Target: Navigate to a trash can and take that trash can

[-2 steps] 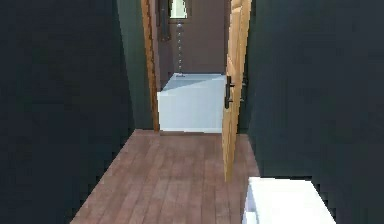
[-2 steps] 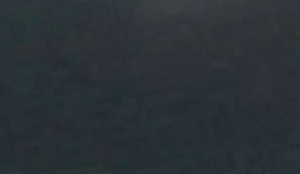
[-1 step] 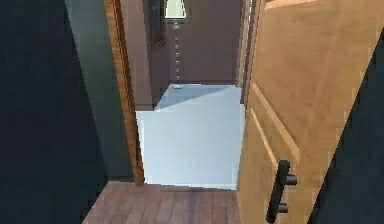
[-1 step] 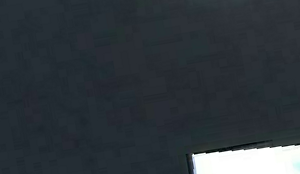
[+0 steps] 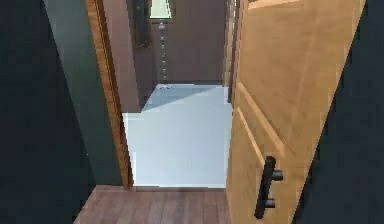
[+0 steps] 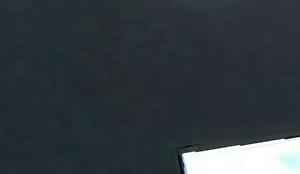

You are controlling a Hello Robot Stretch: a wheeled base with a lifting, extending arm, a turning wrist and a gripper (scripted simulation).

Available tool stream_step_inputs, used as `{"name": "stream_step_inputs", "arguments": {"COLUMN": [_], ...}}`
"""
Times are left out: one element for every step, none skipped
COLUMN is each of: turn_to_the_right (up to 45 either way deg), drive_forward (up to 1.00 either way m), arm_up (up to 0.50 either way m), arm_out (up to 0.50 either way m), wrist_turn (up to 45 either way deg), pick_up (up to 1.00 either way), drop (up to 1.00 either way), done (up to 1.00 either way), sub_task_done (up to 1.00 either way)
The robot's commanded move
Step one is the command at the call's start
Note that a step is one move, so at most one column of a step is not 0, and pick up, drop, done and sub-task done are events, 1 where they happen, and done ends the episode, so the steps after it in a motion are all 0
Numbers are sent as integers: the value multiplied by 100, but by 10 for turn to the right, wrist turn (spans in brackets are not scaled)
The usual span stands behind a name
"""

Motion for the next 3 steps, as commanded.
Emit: {"name": "stream_step_inputs", "arguments": {"turn_to_the_right": [0,-210,0], "drive_forward": [45,0,25], "arm_up": [0,0,0], "arm_out": [0,0,0], "wrist_turn": [0,0,0], "pick_up": [0,0,0], "drop": [0,0,0], "done": [0,0,0], "sub_task_done": [0,0,0]}}
